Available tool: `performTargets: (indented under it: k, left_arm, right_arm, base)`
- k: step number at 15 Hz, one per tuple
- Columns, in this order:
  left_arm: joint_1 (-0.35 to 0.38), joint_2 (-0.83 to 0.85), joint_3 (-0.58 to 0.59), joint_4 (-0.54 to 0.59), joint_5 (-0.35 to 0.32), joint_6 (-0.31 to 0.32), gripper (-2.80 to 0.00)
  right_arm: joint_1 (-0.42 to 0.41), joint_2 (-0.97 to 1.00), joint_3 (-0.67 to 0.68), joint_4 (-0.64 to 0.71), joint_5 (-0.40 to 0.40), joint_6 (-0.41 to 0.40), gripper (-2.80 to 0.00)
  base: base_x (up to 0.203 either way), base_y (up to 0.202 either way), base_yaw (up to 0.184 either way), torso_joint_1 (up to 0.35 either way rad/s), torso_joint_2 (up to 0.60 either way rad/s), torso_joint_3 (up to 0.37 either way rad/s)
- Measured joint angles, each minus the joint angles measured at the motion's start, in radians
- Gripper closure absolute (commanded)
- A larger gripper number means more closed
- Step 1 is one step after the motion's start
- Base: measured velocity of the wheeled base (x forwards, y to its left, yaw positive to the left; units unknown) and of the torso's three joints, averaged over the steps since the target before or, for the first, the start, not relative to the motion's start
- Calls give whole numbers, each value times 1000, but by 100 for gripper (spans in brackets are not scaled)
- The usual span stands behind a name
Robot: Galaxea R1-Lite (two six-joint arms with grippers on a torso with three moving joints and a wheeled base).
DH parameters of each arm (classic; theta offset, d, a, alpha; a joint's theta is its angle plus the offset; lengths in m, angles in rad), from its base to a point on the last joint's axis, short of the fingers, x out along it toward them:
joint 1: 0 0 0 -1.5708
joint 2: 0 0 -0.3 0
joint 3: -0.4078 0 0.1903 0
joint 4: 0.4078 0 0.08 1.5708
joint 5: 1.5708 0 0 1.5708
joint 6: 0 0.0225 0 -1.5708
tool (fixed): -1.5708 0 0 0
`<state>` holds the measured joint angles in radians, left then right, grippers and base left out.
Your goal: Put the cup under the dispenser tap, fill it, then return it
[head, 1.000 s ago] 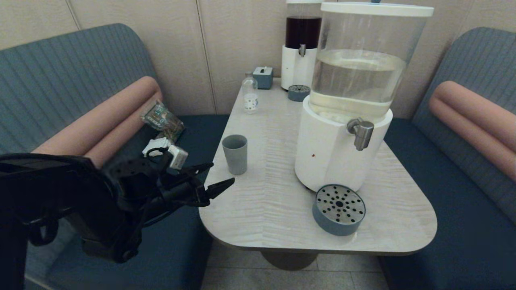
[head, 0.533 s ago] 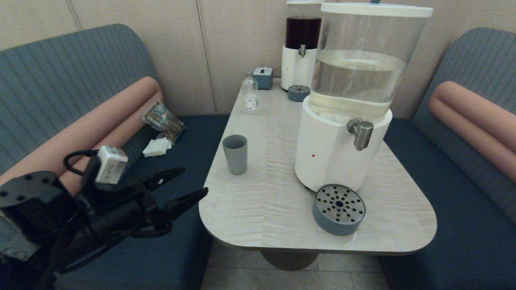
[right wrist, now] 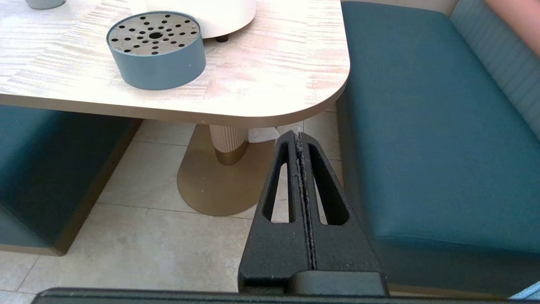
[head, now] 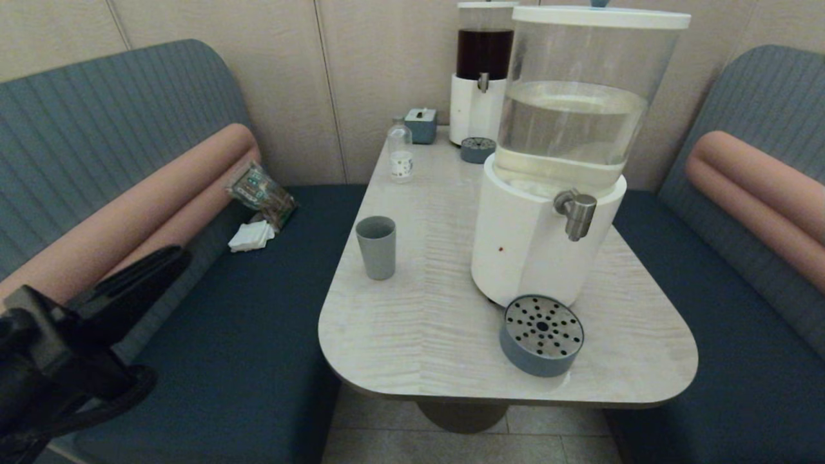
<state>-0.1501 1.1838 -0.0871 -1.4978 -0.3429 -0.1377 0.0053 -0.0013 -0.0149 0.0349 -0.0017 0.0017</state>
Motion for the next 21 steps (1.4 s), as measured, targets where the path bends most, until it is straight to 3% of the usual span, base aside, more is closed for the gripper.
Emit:
performTargets:
  k: [3,5,11,15,17,21]
  left_arm:
    - [10,-201,-19,109,94,-17,0]
    - [16,-365,-74,273,122,-18,0]
    - [53,-833,-349,1100,198,70,0]
    - [112,-1041,-343,1290,178,105,0]
    - [123,-1125,-245,1382,170,116,0]
    - [128,-1178,-28,1380,199,180,0]
  right_arm:
    - [0,0,0,0,0,0,0]
    - [0,0,0,0,0,0,0]
    - [0,0,1,0,0,0,0]
    - [0,0,1,-1,0,0,0]
    - [0,0,1,-1,0,0,0]
    - [0,0,1,-1,0,0,0]
  base:
    - [0,0,0,0,0,0]
    - [0,0,0,0,0,0]
    - [0,0,0,0,0,0]
    - [0,0,0,0,0,0]
    - [0,0,0,0,0,0]
    - [0,0,0,0,0,0]
